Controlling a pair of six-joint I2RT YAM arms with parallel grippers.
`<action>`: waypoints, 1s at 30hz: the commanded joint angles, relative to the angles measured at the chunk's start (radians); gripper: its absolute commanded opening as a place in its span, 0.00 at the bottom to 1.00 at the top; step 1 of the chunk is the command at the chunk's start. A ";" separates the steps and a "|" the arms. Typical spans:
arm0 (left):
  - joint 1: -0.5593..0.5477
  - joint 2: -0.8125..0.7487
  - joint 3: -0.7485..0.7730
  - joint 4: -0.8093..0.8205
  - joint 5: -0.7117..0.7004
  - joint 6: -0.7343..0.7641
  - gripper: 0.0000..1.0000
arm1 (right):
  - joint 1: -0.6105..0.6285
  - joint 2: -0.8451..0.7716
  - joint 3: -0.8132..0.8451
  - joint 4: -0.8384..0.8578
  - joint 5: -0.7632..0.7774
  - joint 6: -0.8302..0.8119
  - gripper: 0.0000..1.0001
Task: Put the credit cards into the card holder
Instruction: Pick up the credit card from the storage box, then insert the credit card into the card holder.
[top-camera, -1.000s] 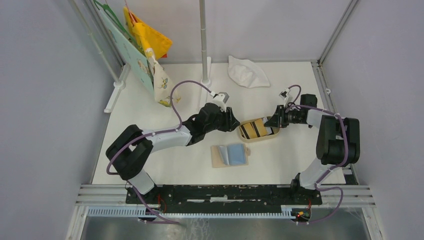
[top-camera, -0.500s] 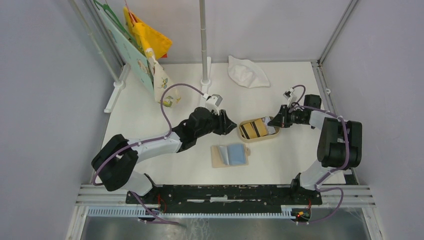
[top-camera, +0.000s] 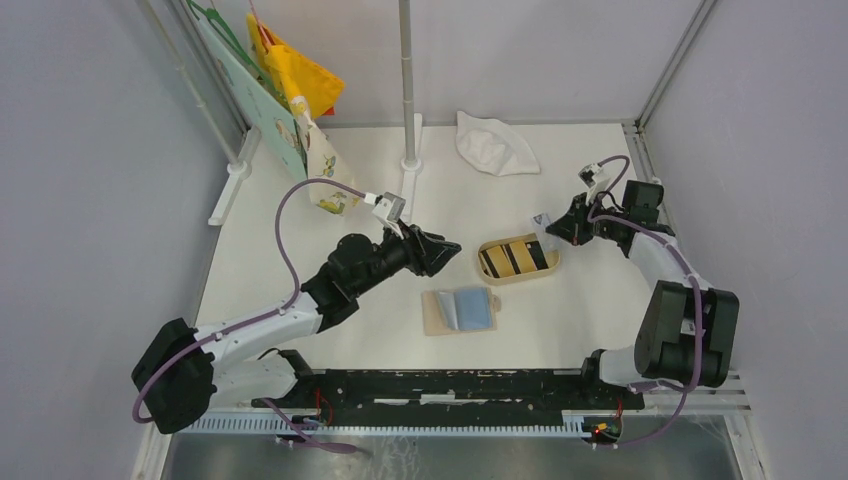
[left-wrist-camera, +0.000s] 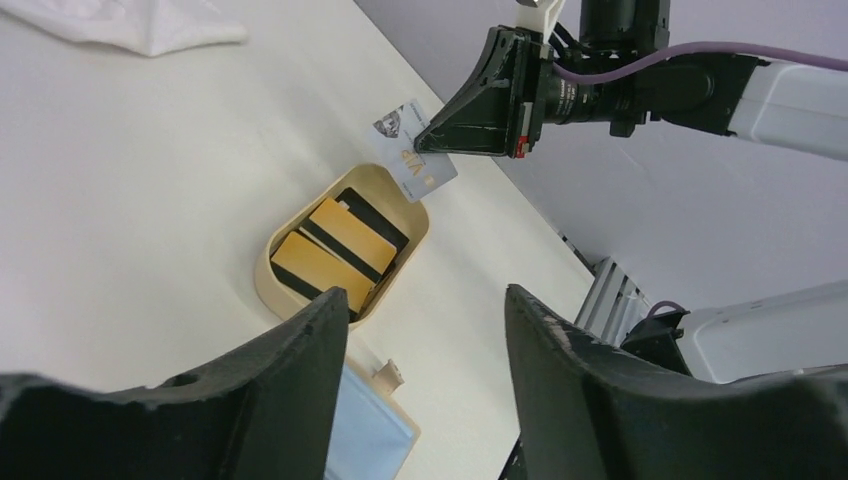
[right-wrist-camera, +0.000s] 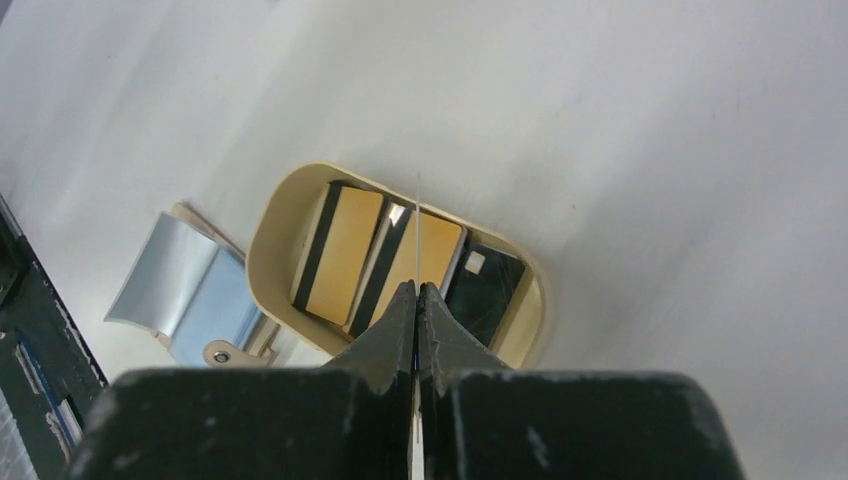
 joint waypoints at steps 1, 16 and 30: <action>0.000 -0.038 -0.002 0.035 -0.005 0.051 0.68 | 0.001 -0.120 -0.028 0.101 -0.165 -0.039 0.00; 0.001 -0.121 -0.300 0.488 0.189 -0.013 0.82 | 0.401 -0.291 -0.132 0.384 -0.368 0.043 0.02; -0.023 0.229 -0.364 1.055 0.270 0.068 0.67 | 0.444 -0.310 -0.259 0.372 -0.527 -0.135 0.04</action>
